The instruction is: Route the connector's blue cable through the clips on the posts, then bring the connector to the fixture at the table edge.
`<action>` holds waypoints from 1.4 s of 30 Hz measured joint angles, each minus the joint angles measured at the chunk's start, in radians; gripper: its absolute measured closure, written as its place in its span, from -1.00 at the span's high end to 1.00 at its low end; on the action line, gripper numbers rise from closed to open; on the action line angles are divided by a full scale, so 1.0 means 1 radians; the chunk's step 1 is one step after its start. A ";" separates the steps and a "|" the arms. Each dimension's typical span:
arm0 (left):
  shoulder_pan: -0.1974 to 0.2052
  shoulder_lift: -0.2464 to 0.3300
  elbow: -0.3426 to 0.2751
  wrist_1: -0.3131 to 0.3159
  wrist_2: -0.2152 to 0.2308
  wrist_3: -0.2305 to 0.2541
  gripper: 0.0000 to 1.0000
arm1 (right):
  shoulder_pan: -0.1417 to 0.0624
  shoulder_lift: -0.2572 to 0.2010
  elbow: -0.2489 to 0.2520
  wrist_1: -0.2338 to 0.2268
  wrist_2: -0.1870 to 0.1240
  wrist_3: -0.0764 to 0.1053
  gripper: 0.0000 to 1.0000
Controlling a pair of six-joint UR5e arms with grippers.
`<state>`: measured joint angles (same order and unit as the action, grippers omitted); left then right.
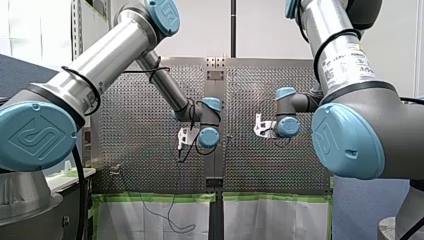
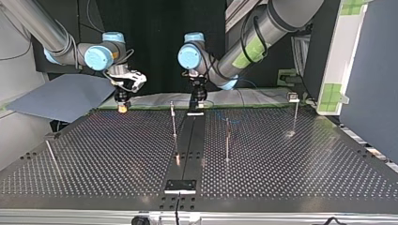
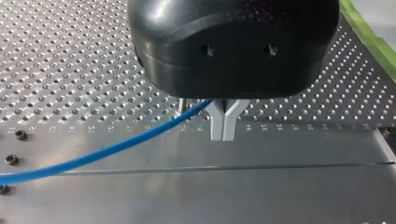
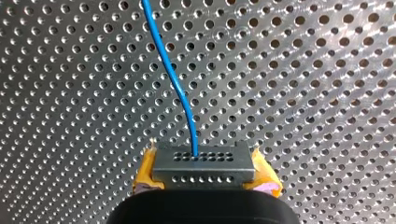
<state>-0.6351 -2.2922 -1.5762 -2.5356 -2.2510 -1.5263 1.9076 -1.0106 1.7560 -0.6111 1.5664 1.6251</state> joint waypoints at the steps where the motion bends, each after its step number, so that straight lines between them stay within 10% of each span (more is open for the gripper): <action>1: 0.001 0.000 0.000 0.000 0.002 0.000 -1.00 | -0.001 0.000 0.000 0.000 0.000 0.000 -1.00; 42: 0.074 -0.002 0.059 -0.033 0.069 0.004 -1.00 | -0.027 0.049 -0.040 -0.012 0.010 0.001 -1.00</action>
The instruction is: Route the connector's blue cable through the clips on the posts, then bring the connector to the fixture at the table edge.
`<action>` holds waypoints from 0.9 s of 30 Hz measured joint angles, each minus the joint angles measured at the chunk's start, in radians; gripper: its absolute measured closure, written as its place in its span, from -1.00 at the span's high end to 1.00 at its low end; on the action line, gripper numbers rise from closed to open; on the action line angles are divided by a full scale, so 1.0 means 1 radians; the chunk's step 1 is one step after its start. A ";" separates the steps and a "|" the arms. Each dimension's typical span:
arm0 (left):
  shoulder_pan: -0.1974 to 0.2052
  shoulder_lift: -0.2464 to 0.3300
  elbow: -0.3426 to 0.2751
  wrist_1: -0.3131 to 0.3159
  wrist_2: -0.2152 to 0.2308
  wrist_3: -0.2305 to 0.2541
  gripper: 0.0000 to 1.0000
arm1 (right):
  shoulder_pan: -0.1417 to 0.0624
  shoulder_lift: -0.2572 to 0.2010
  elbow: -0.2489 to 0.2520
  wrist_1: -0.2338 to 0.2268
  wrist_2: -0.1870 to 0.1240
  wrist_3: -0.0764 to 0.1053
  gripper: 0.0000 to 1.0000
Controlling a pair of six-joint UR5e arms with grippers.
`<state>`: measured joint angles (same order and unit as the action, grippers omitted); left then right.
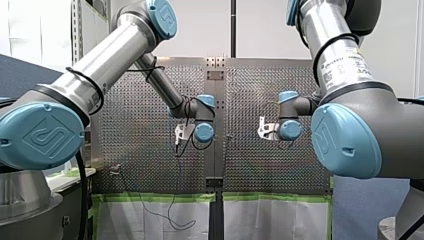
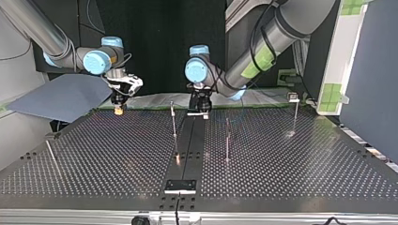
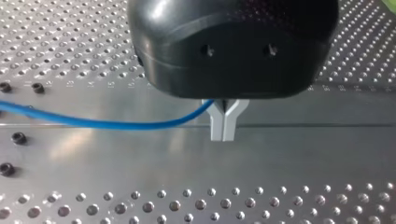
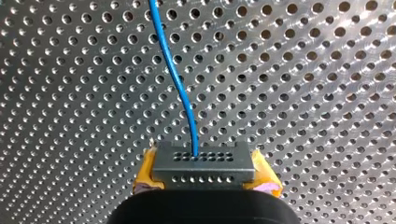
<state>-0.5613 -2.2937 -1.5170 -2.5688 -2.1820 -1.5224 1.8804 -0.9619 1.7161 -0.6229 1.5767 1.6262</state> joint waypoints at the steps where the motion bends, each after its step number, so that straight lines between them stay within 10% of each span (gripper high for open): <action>1: 0.001 0.000 0.002 -0.002 0.001 0.000 -1.00 | 0.000 0.003 -0.002 0.000 0.000 0.000 -1.00; 27: 0.021 -0.117 0.221 -0.155 0.022 -0.018 -1.00 | -0.004 0.059 -0.121 0.047 -0.004 0.000 -1.00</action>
<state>-0.5405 -2.4109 -1.2956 -2.7241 -2.1602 -1.5400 1.8764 -0.9027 1.5949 -0.5763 1.5724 1.6257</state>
